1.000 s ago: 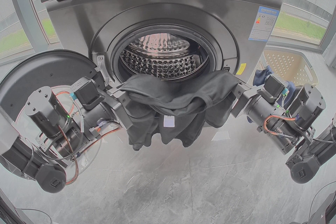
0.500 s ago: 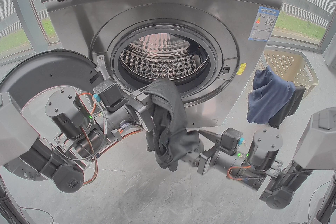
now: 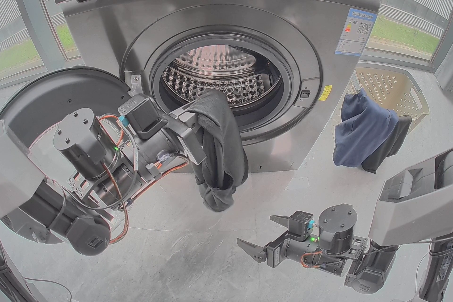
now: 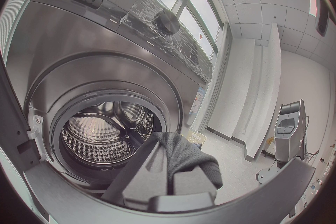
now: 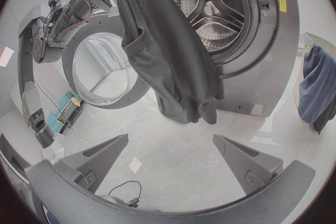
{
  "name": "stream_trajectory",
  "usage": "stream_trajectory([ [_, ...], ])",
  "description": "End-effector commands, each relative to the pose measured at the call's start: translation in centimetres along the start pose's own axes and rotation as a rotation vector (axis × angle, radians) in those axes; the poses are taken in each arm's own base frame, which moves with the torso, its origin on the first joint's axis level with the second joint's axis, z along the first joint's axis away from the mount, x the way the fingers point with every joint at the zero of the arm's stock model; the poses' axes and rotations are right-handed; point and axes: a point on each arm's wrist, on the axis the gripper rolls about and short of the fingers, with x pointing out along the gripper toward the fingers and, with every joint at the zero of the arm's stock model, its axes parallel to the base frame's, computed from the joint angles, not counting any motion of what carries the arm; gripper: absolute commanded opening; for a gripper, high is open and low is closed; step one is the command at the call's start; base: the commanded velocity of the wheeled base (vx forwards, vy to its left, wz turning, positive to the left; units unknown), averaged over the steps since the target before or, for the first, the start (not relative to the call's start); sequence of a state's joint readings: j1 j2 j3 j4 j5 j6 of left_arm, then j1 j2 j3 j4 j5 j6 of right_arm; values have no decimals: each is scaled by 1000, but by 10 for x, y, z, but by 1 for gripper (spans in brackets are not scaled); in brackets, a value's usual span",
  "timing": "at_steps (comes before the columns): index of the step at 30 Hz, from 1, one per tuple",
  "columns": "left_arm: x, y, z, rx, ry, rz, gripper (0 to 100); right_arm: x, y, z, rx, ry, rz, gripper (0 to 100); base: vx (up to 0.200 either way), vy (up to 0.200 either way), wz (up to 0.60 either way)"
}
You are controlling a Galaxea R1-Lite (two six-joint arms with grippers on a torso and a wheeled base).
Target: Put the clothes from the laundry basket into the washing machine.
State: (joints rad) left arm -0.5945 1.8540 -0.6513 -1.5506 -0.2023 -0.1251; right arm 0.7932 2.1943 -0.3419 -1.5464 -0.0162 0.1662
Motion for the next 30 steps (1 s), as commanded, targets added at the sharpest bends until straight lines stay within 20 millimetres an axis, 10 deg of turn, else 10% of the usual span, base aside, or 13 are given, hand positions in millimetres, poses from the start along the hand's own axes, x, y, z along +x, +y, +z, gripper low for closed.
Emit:
stream_trajectory([
  [1, -1, -1, 5, 2, -12, -4, 0, 7, -1, -2, 0, -3, -3, 100, 0, 0, 0],
  [22, -6, -7, 17, 5, -40, -27, 0, 76, -13, 53, -22, -305, -12, 100, 0, 0, 0],
  [30, -8, -8, 23, 7, -55, -30, 0, 98, -47, 66, -20, -372, -91, 100, 0, 0, 0],
])
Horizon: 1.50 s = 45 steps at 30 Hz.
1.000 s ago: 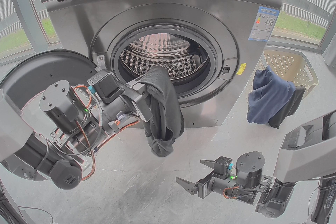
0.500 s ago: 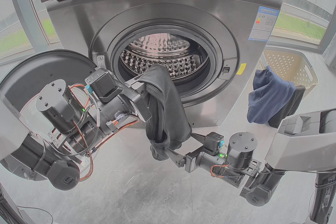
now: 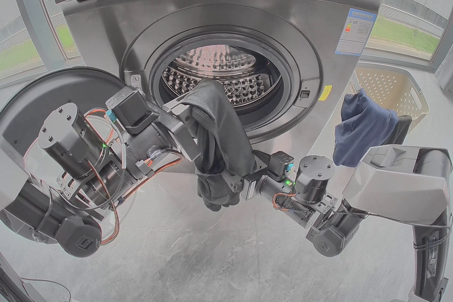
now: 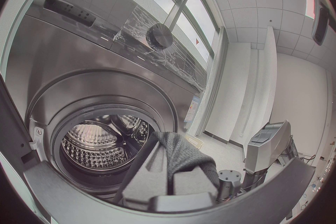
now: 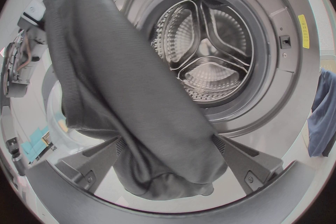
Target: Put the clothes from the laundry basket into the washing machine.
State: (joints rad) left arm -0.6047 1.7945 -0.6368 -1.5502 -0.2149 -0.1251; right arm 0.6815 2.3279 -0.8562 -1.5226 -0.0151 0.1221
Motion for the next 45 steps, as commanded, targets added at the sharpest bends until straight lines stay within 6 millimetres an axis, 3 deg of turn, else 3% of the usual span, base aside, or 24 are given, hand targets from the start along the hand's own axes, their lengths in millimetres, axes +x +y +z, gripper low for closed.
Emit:
stream_trajectory([
  [1, -1, -2, 5, 1, -13, -4, 0, 10, -15, -7, -3, -7, -34, 100, 0, 0, 0],
  [10, -1, -3, 5, 2, -15, -7, 0, 18, -9, -20, -5, 3, -15, 100, 0, 0, 0],
  [24, -1, -9, 4, -5, -8, -26, 0, 33, -6, -24, -6, -38, 18, 100, 0, 0, 0],
  [25, -1, -10, 4, -6, -10, -28, 0, 33, -6, -27, -6, -36, 18, 0, 0, 0, 0],
  [34, -2, -10, 6, -25, -14, -27, 0, 32, -5, -28, -4, -42, 21, 0, 0, 0, 0],
  [42, -3, -7, 4, -25, -5, -17, 0, 18, -5, -27, -6, 0, 13, 0, 0, 0, 0],
  [43, -3, -6, 3, -24, -4, -16, 0, 17, -5, -27, -6, 4, 14, 100, 0, 0, 0],
  [45, -3, -6, 3, -30, -2, -14, 0, 12, -4, -24, -4, 13, 15, 100, 0, 0, 0],
])
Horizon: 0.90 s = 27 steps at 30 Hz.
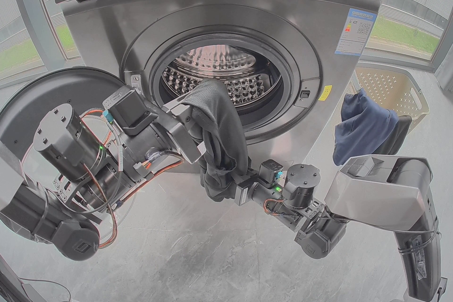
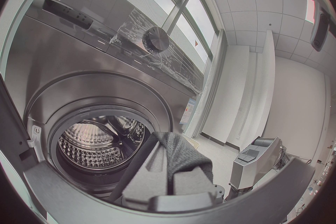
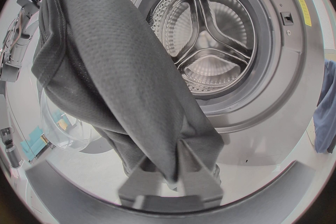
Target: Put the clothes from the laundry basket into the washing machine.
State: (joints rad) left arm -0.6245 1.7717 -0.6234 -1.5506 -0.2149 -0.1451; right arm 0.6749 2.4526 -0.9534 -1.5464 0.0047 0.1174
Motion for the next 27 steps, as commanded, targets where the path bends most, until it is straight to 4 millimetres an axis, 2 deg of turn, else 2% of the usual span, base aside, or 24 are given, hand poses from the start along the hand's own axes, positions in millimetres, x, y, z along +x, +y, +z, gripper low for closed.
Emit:
stream_trajectory([
  [1, 0, 2, -2, -6, 6, 5, 0, -9, 2, 7, 2, 9, 3, 100, 0, 0, 0],
  [6, 0, 2, -2, -13, 6, 8, 0, -19, 3, 11, 7, 34, 5, 100, 0, 0, 0],
  [10, 0, 2, -2, -14, 6, 7, 0, -18, 7, 12, 9, 28, 26, 100, 0, 0, 0],
  [13, 0, 0, -1, -16, 3, 1, 0, -12, 10, 10, 3, 15, 38, 100, 0, 0, 0],
  [14, 0, -2, 0, -17, 1, -4, 0, -4, 11, 4, 0, 11, 40, 100, 0, 0, 0],
  [21, 0, -3, 2, -17, -5, -9, 0, 17, 5, -10, -2, -22, 26, 100, 0, 0, 0],
  [22, 0, -3, 2, -18, -5, -8, 0, 17, 5, -10, -2, -22, 24, 0, 0, 0, 0],
  [27, 0, 1, 1, -19, -3, 4, 0, 14, 2, -3, -1, -36, 15, 0, 0, 0, 0],
])
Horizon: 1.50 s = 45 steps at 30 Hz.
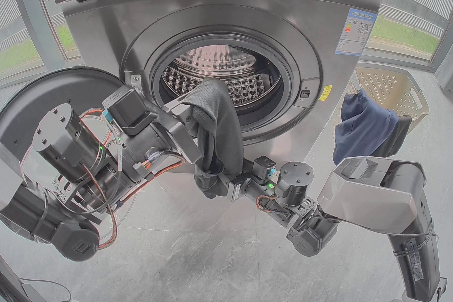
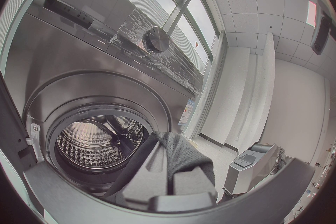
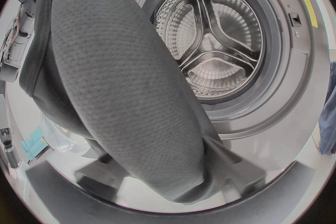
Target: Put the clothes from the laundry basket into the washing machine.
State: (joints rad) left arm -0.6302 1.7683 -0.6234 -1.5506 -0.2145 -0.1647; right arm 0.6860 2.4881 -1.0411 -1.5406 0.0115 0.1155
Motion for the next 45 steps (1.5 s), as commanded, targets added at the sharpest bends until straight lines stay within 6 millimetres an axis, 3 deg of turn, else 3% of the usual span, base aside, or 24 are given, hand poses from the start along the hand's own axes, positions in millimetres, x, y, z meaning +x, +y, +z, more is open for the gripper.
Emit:
stream_trajectory([
  [1, 0, 3, -1, 2, 1, 10, 0, -3, -4, -1, 2, 10, -10, 0, 0, 0, 0],
  [4, 0, 5, -2, 1, 6, 23, 0, -9, -8, 13, 1, -3, -28, 0, 0, 0, 0],
  [6, -2, 18, -6, 11, 20, 59, 0, -12, -17, 31, -4, -36, -71, 0, 0, 0, 0],
  [10, -5, 37, -21, 18, 69, 122, 0, -19, -24, 70, -9, -112, -100, 0, 0, 0, 0],
  [14, -14, 44, -41, 16, 147, 152, 0, -24, -28, 94, -12, -158, -112, 0, 0, 0, 0],
  [23, -38, 45, -86, -25, 346, 169, 0, -30, -17, 115, -7, -207, -91, 0, 0, 0, 0],
  [30, -41, 50, -107, -4, 413, 175, 0, -31, -11, 113, -4, -202, -76, 0, 0, 0, 0],
  [31, -41, 51, -108, -1, 414, 177, 100, -32, -11, 113, -4, -201, -76, 0, 0, 0, 0],
  [34, -42, 49, -117, -8, 445, 172, 100, -32, -13, 113, -5, -203, -81, 0, 0, 0, 0],
  [45, -87, 33, -147, -36, 683, 45, 100, -32, -12, 120, -5, -215, -79, 0, 0, 0, 0],
])
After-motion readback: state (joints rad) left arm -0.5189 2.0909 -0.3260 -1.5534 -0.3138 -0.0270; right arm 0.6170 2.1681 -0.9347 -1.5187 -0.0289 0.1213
